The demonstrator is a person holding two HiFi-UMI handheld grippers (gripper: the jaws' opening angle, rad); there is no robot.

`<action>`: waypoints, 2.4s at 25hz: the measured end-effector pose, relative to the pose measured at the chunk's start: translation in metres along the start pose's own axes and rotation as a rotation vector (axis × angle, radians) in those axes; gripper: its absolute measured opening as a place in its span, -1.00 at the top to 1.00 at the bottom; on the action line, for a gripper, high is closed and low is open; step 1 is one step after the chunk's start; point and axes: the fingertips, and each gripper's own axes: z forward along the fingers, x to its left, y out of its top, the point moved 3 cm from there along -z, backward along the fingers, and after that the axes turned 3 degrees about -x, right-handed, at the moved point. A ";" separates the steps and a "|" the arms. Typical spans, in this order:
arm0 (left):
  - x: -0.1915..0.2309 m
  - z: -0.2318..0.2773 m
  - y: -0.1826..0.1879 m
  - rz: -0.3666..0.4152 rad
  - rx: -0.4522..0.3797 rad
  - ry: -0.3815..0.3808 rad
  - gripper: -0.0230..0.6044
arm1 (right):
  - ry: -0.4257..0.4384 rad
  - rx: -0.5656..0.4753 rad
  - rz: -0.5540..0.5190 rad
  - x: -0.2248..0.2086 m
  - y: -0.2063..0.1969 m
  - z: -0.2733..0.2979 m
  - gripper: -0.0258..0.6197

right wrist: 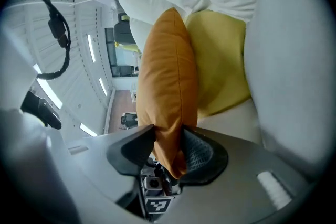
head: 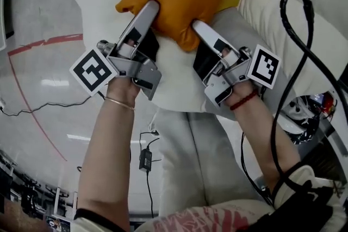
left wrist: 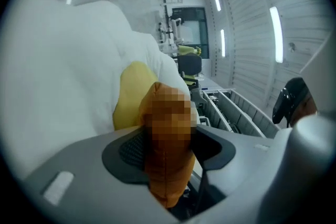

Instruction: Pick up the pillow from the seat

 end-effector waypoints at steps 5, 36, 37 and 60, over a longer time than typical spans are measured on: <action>-0.034 -0.070 -0.043 -0.138 -0.014 0.096 0.14 | -0.070 0.141 0.041 0.028 -0.056 -0.054 0.45; -0.588 -0.172 -0.050 0.508 -0.246 -0.207 0.20 | 0.350 0.242 -0.405 0.540 -0.121 -0.209 0.53; -0.613 -0.174 -0.048 0.572 -0.256 -0.255 0.20 | 0.398 0.228 -0.448 0.564 -0.121 -0.213 0.53; -0.791 -0.225 -0.064 1.272 -0.239 -0.558 0.25 | 0.774 0.114 -0.904 0.724 -0.172 -0.278 0.53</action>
